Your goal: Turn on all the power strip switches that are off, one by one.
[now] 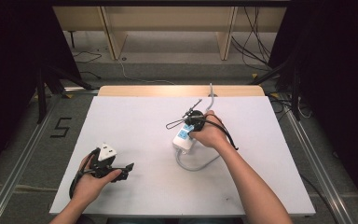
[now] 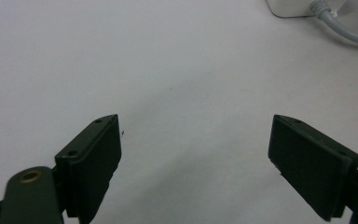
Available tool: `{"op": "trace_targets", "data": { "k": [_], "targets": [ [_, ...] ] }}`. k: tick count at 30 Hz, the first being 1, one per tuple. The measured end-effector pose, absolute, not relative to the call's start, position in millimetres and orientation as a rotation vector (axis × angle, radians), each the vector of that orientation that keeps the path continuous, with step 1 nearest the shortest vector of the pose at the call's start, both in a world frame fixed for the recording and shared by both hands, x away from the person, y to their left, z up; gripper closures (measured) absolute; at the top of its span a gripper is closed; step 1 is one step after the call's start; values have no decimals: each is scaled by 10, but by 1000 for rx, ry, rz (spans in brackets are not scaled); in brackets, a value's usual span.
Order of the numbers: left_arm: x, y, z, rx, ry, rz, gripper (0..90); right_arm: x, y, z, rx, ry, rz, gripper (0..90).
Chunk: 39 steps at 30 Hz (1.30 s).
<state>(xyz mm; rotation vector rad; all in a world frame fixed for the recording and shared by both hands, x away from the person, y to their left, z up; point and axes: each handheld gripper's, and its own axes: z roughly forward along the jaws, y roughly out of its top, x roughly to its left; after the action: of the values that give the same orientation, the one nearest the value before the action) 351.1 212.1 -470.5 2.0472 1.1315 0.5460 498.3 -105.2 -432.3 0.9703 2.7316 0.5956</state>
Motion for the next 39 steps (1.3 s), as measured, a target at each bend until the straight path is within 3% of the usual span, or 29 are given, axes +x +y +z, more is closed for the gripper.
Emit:
{"op": "trace_targets", "data": {
  "k": [39],
  "targets": [
    [3511, 2119, -4704, 2046, 1132, 546, 171, 5034, -993, -4326, 1015, 2758, 508, 900]
  ]
}}
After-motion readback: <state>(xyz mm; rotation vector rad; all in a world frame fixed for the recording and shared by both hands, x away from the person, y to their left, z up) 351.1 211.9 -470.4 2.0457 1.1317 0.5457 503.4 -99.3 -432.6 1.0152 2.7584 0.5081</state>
